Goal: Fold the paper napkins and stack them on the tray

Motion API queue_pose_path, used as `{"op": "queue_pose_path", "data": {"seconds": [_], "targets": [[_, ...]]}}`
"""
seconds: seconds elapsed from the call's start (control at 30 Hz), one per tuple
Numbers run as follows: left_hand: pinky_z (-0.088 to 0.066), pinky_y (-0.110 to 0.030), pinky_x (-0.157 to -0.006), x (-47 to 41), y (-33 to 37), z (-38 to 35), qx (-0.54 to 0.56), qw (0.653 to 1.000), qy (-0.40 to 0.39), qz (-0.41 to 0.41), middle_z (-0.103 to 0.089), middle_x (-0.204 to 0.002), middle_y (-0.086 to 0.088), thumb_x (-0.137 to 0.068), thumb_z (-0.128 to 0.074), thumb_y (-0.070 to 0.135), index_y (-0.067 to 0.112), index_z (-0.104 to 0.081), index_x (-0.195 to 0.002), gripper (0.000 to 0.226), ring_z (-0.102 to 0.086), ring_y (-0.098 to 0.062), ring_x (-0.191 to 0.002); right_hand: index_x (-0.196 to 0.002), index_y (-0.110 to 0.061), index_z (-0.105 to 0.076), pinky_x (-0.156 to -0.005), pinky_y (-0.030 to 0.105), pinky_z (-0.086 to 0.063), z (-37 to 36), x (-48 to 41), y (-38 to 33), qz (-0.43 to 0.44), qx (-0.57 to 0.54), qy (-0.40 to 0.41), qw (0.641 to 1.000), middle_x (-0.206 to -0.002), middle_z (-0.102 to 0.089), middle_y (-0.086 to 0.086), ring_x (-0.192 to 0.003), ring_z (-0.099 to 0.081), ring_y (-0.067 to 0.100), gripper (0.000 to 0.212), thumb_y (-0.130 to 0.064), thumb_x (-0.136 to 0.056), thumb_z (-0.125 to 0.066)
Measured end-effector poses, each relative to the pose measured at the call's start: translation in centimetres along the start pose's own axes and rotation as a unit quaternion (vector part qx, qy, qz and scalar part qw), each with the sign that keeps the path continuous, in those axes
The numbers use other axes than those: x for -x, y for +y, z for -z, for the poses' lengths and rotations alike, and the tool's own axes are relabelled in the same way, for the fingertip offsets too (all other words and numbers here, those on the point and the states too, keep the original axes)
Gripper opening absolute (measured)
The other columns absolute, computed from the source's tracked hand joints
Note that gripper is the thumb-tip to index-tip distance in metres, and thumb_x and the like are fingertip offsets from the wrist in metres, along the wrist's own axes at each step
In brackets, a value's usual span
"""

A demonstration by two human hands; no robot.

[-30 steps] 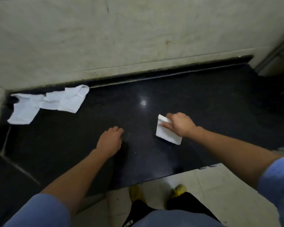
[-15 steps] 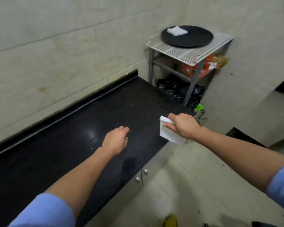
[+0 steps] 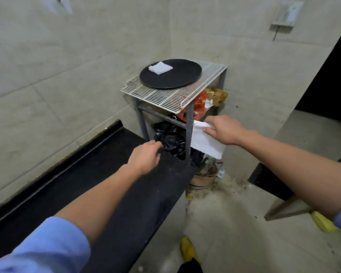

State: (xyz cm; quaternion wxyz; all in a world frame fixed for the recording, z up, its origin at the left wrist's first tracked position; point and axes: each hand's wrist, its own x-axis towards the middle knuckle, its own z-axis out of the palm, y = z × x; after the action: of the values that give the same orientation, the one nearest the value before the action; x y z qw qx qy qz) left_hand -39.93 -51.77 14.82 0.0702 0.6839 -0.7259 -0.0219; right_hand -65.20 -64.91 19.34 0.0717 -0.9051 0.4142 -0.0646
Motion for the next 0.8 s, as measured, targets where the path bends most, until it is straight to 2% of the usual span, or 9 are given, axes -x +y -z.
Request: {"op": "queue_pose_path", "data": {"seconds": [0.1,0.17,0.37,0.53,0.8], "targets": [[-0.045,-0.037,-0.075,-6.6,-0.6,0.6,-0.001,1.000,0.026,-0.006,-0.058,-0.113,-0.006,-0.091,-0.051,0.022,0.015,-0.053,-0.120,0.030,-0.057,-0.029,-0.104,-0.087,-0.023,-0.051,-0.074,0.044,-0.050,2.4,-5.7,3.0,0.008,0.009,0.022,1.000,-0.095,-0.062,0.009,-0.089,-0.058,0.033,0.010,-0.031,-0.093,-0.049],[-0.049,-0.039,-0.077,-11.0,-1.2,1.0,0.012,0.999,0.039,-0.001,-0.058,-0.111,-0.006,-0.090,-0.052,0.022,0.016,-0.055,-0.119,0.029,-0.057,-0.029,-0.103,-0.090,-0.022,-0.057,-0.076,0.043,-0.051,4.3,-9.6,4.6,0.008,0.020,0.033,0.999,-0.098,-0.064,0.008,-0.091,-0.060,0.032,0.008,-0.026,-0.090,-0.050],[-0.049,-0.039,-0.082,-21.8,-2.8,2.5,0.034,0.997,0.072,0.024,-0.061,-0.110,-0.008,-0.086,-0.054,0.019,0.013,-0.059,-0.113,0.028,-0.058,-0.028,-0.103,-0.112,-0.019,-0.062,-0.078,0.037,-0.048,9.4,-20.2,7.9,0.034,0.050,0.032,0.998,-0.113,-0.064,0.005,-0.101,-0.057,0.027,0.024,-0.023,-0.092,-0.050],[-0.047,-0.038,-0.083,-27.0,-4.4,2.4,0.032,0.995,0.085,0.045,-0.062,-0.104,-0.008,-0.087,-0.053,0.020,0.012,-0.060,-0.109,0.025,-0.058,-0.028,-0.099,-0.113,-0.018,-0.064,-0.073,0.030,-0.037,11.1,-28.2,9.3,0.070,0.052,-0.003,0.996,-0.117,-0.063,0.005,-0.104,-0.055,0.026,0.024,-0.020,-0.092,-0.053],[-0.048,-0.038,-0.086,-33.6,-6.5,1.5,0.043,0.982,0.109,0.146,-0.060,-0.105,-0.003,-0.089,-0.053,0.021,0.017,-0.059,-0.114,0.025,-0.056,-0.022,-0.097,-0.104,-0.018,-0.068,-0.086,0.037,-0.047,7.7,-43.7,11.2,0.159,0.085,-0.129,0.975,-0.112,-0.065,0.005,-0.100,-0.057,0.026,0.019,-0.016,-0.088,-0.060]]}}
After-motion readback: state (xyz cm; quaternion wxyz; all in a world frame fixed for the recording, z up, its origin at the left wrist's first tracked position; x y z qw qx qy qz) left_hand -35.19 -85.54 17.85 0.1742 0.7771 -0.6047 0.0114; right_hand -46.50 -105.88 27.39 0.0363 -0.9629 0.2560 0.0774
